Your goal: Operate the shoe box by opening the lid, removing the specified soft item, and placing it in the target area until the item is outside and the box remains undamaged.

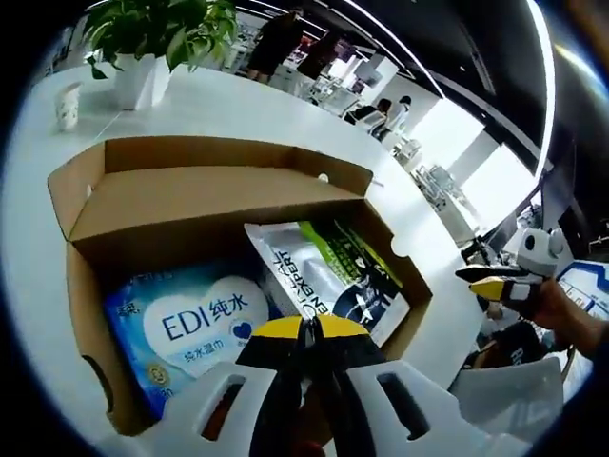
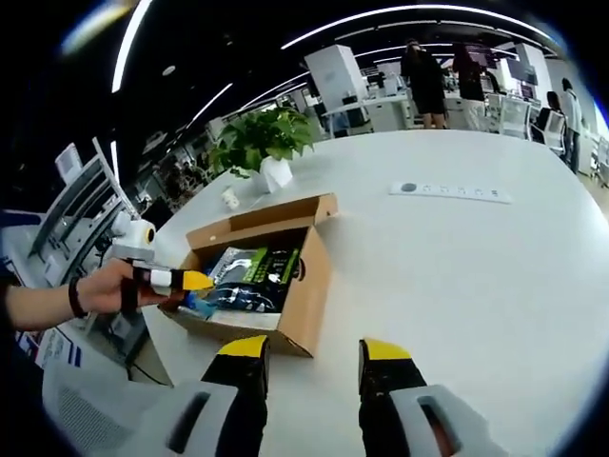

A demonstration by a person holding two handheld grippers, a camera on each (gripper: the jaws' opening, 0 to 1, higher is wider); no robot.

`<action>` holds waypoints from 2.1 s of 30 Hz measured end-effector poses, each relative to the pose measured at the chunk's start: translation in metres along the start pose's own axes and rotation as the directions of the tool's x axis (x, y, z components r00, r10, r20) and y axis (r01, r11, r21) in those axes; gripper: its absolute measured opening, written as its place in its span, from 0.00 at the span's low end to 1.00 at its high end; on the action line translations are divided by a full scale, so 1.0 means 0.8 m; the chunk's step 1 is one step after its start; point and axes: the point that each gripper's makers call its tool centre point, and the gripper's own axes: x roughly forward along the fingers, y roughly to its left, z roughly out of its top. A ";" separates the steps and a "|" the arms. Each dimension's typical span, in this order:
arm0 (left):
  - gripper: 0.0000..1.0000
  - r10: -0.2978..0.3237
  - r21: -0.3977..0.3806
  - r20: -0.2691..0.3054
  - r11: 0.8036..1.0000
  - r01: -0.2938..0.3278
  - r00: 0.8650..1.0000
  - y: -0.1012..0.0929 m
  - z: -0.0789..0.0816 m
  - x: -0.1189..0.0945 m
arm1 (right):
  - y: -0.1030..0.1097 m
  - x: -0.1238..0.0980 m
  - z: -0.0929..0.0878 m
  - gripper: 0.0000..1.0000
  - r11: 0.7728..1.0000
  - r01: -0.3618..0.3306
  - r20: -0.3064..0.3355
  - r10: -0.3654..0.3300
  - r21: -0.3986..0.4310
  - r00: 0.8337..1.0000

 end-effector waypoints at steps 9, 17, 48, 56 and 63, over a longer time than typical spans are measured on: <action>0.00 0.004 0.010 0.003 1.000 -0.004 1.000 0.003 -0.001 -0.003 | 0.014 0.013 0.007 0.34 1.000 -0.026 -0.008 0.025 -0.013 1.000; 0.00 0.009 0.016 0.002 1.000 -0.010 1.000 0.010 -0.002 -0.009 | 0.027 0.023 0.010 0.34 0.999 -0.047 -0.014 0.047 -0.024 0.999; 0.00 0.022 -0.002 0.002 1.000 -0.022 1.000 0.035 -0.016 -0.028 | 0.092 0.093 0.015 0.32 0.987 -0.155 -0.074 0.152 -0.032 0.986; 0.00 0.025 -0.015 0.003 1.000 -0.025 1.000 0.043 -0.019 -0.034 | 0.100 0.106 0.012 0.31 0.985 -0.167 -0.095 0.164 -0.030 0.982; 0.00 0.024 -0.018 -0.007 1.000 -0.024 1.000 0.044 -0.028 -0.032 | 0.103 0.121 0.003 0.29 0.985 -0.171 -0.120 0.167 -0.020 0.979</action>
